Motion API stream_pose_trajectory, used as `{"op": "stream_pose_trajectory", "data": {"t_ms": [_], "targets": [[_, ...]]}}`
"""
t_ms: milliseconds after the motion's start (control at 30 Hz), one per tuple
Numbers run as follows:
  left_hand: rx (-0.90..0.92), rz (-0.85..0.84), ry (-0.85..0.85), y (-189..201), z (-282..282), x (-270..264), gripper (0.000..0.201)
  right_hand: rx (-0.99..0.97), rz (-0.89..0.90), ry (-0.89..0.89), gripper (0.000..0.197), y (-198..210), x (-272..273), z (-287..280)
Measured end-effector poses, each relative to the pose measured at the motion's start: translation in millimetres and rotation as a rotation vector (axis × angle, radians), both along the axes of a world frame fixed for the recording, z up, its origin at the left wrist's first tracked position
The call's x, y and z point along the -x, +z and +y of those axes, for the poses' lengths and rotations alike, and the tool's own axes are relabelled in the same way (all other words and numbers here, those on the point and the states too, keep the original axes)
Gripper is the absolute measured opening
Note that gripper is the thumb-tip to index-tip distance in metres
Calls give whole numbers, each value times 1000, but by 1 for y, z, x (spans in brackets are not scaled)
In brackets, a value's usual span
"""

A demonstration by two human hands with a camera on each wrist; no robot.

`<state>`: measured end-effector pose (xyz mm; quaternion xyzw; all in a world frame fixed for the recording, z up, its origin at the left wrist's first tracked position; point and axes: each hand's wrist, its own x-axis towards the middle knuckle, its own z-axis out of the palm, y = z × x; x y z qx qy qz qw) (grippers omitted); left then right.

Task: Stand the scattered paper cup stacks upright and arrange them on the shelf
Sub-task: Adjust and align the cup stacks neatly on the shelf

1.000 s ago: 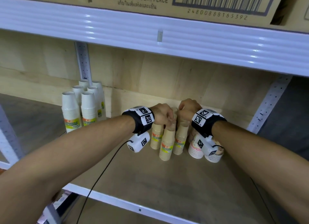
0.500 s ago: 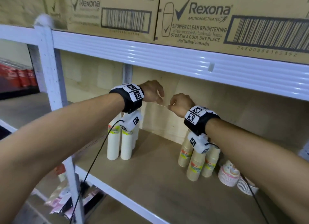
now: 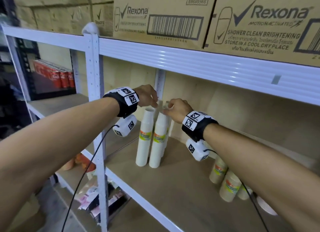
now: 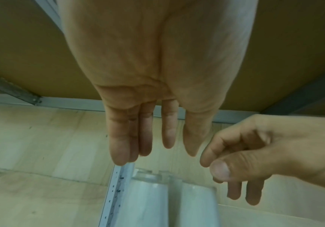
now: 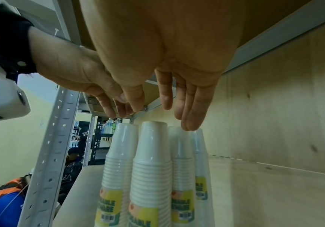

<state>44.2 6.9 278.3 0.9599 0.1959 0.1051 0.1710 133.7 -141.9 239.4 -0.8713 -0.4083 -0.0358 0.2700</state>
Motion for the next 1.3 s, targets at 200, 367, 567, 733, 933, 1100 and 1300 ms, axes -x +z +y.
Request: {"op": "stream_pose_trajectory", "data": {"t_ms": [200,367,567,733,933,1100,1300], "targets": [[60,56,3,-18,3,1,30,47,15,4,42,-11,7,12],[26,35,26,-29,4,-2,37,41,3,26,37,-17,9,16],[35,39,14,-35,4,-2,34,43,2,3,27,-15,11,18],[28,34,7,-41,5,0,31,59,21,9,34,-14,13,15],[13,17,-24,-42,2,-3,27,82,1,52,39,-9,8,3],[21,58,-90,-36,-10,-14,28,77,-7,34,29,-5,3,-16],[72,76,-190,-26,-35,-37,36,105,27,-35,32,2,-14,-43]]}}
